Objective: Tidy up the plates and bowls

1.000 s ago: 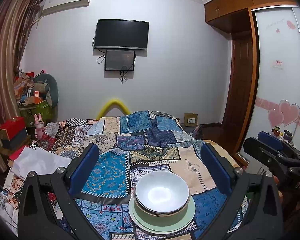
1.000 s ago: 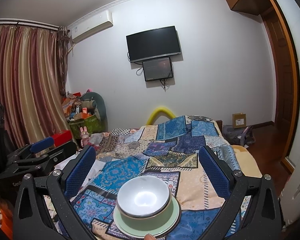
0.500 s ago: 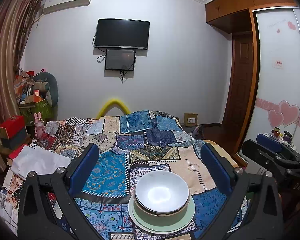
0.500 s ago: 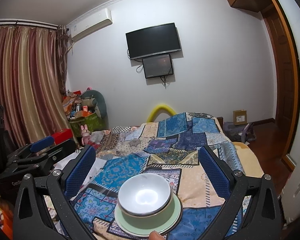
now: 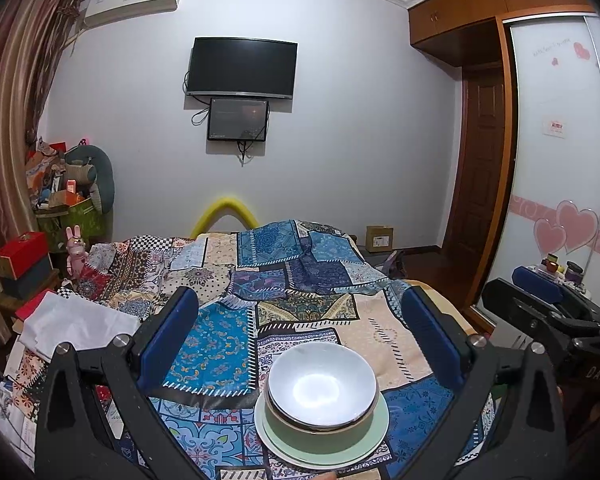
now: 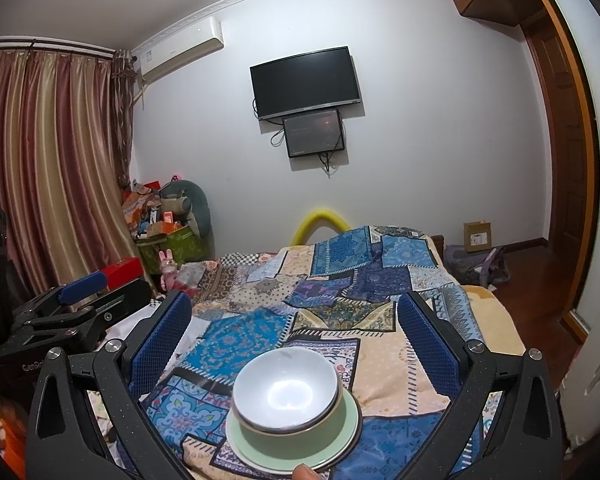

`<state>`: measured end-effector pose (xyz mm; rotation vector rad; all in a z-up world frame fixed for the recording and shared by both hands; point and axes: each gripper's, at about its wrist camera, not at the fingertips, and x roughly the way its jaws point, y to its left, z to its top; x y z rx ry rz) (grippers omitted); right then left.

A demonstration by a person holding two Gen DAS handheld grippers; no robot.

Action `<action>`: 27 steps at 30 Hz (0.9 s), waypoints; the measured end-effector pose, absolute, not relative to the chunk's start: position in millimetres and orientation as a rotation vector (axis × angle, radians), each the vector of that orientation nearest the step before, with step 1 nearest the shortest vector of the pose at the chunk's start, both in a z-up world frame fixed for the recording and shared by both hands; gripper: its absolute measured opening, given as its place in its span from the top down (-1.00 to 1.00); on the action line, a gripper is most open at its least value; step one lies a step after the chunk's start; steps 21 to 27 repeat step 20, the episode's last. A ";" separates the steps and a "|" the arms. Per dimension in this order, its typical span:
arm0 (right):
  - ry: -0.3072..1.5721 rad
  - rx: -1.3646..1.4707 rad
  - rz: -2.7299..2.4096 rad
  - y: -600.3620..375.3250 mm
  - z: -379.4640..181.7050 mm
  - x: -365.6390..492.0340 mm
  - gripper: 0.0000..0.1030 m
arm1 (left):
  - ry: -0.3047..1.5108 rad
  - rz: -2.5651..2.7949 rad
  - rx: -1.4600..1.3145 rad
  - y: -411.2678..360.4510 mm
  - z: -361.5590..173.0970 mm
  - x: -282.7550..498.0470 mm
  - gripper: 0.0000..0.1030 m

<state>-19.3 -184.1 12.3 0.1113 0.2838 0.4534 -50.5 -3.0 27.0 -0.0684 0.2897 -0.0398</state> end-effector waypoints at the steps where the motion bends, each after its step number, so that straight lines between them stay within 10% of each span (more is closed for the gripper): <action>1: 0.283 0.111 0.453 -184.1 12.5 -19.4 -0.99 | 0.290 -0.039 -0.070 -3.1 27.1 -50.3 -1.00; 27: 0.289 0.105 0.455 -183.1 11.3 -18.0 -0.99 | 0.316 -0.046 -0.085 -1.1 25.8 -44.0 -1.00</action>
